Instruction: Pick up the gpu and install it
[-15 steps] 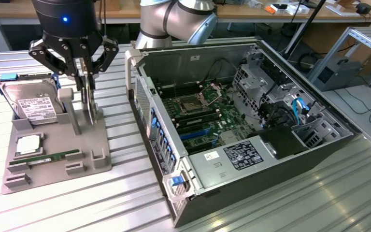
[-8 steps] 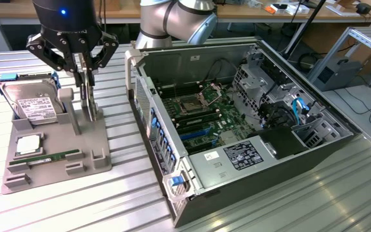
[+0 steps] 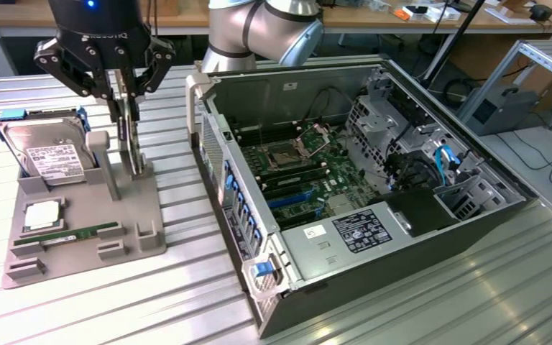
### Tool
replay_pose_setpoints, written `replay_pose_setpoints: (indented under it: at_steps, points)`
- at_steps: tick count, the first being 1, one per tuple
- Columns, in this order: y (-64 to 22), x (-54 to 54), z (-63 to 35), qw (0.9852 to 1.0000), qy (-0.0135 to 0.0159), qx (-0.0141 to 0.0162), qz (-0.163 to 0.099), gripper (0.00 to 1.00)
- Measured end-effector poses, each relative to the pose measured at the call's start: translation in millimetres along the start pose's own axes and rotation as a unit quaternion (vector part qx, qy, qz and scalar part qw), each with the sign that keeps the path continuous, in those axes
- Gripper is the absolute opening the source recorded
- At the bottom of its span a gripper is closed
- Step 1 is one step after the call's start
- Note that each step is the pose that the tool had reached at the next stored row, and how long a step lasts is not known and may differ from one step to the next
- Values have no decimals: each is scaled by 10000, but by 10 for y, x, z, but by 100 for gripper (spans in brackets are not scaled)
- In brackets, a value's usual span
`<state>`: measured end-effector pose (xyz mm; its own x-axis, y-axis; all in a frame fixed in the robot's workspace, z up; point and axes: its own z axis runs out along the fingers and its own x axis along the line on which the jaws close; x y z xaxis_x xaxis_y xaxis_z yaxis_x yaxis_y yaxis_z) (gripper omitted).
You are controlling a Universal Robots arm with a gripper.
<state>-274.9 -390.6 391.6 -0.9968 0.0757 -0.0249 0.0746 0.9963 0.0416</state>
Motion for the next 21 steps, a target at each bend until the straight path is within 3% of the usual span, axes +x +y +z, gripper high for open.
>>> replay_pose_setpoints:
  at_steps: [21]
  points:
    - [9, -6, -224, 10000, 0, 0, 0, 27]
